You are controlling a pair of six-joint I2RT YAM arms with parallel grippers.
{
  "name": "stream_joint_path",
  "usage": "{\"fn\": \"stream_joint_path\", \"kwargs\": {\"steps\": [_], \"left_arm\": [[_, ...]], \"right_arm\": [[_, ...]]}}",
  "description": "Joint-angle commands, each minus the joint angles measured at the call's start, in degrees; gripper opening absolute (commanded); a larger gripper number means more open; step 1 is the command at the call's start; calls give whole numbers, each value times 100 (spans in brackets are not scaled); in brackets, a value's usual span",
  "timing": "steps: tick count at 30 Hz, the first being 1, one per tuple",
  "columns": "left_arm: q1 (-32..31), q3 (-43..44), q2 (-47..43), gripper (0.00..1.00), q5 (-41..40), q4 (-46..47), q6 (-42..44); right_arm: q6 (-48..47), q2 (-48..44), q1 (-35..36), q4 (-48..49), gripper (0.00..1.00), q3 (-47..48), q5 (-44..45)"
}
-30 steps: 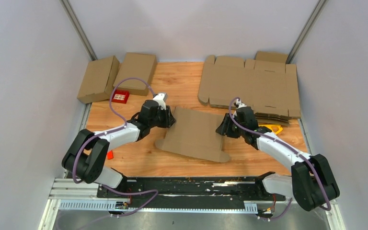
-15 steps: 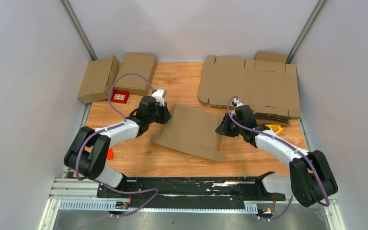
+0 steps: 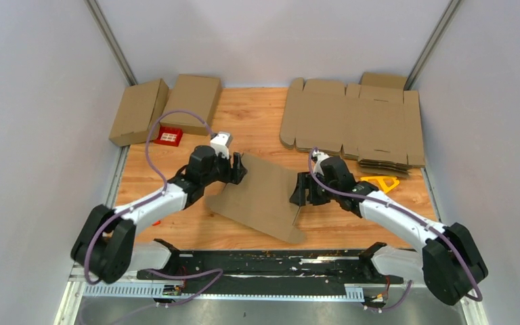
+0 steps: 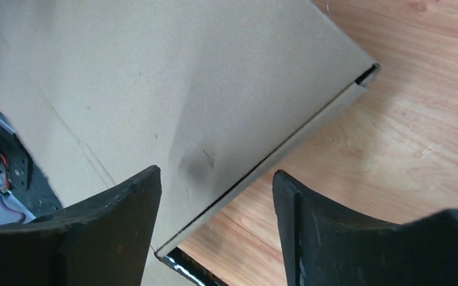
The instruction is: Fold the paper box
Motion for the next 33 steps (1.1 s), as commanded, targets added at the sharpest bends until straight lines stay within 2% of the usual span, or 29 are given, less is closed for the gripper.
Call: {"fn": "stream_joint_path", "kwargs": {"steps": [1,2,4,8,12,17,20,21,22,26,33], "left_arm": [[-109,-162,-1162,78,-1107,-61,-491],[-109,-195,-1357,80,-1356,-182,-652],[-109,-206,-1663,80,-1669,-624,-1002],[-109,-298,-2171,73,-2029,-1573,-1476],[-108,-724,-3106,62,-1843,-2103,-1643],[-109,-1173,-4286,38,-1674,-2706,-2174],[-109,-1265,-4745,8,-1681,-3055,-2231],[-104,-1268,-4839,3,-1668,-3188,-2202],[-108,-1256,-4893,0,-1655,-3285,-2175],[-109,-1197,-4908,0,-1518,-3431,-2134],[-109,-1381,-4776,1,-1462,-3226,-2227]], "right_arm": [[-463,-529,44,-548,74,192,204],[-522,-635,49,-738,81,239,335],[-624,-833,45,-973,83,332,556],[-909,-1156,51,-1141,84,572,801],[-1117,-934,52,-950,78,1004,808],[-679,0,-218,429,61,1201,-332],[-569,867,-242,712,51,1698,-543],[-639,1166,-237,691,49,1914,-566],[-737,1483,-234,565,48,2151,-559],[-1109,2404,-236,158,58,2892,-300],[-1554,2876,-260,99,57,2999,-230]]}}
